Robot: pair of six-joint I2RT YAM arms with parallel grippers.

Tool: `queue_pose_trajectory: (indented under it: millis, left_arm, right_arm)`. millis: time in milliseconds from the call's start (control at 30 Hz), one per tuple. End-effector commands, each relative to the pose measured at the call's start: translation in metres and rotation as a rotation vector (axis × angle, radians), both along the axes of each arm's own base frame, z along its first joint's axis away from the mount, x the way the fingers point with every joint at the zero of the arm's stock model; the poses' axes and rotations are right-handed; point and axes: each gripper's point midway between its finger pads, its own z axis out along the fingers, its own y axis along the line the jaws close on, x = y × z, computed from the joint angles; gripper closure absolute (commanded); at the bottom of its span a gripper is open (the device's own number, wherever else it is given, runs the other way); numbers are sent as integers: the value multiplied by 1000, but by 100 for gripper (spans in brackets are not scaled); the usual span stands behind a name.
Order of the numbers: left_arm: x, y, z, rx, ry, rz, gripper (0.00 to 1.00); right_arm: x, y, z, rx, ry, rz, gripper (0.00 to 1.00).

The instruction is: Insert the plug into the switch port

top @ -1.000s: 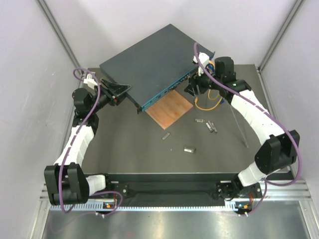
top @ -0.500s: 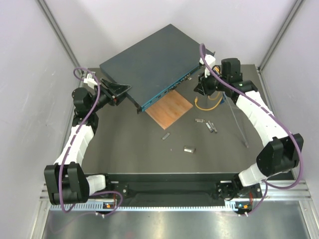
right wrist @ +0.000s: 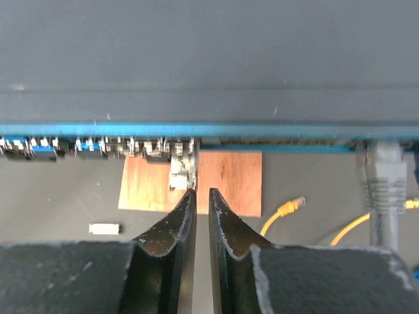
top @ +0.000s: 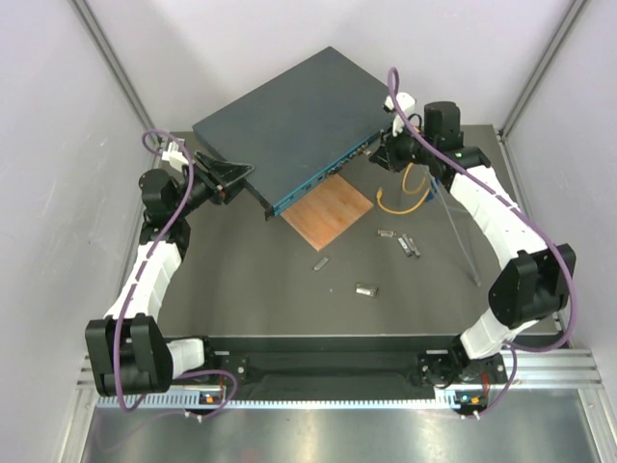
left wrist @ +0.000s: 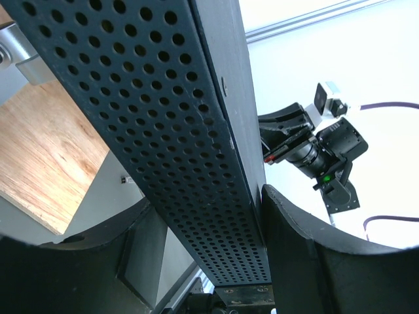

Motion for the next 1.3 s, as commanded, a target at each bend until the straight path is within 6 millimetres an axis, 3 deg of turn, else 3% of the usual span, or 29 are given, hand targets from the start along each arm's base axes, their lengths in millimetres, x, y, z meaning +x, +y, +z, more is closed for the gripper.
queue_pose_trajectory:
  millis: [0,467,1033,1133,1200,1267]
  left_arm:
    - [15,3,15,74,-140,46,100]
    - [14,4,9,78,-125,52,100]
    - [15,9,0,92,-101,68,100]
    - [15,9,3,92,-107,71,100]
    - [16,10,4,93,-106,72,94]
    - [17,11,8,96,-113,74,89]
  right_arm:
    - [11,15,37,74,-81,31,89]
    - [19,41,51,147,-81,45,91]
    - [35,69,86,108,-213,76,98]
    - [31,67,85,93,-209,85,97]
    - [22,64,79,60,-208,113,92]
    - [3,53,68,25,-199,150,79]
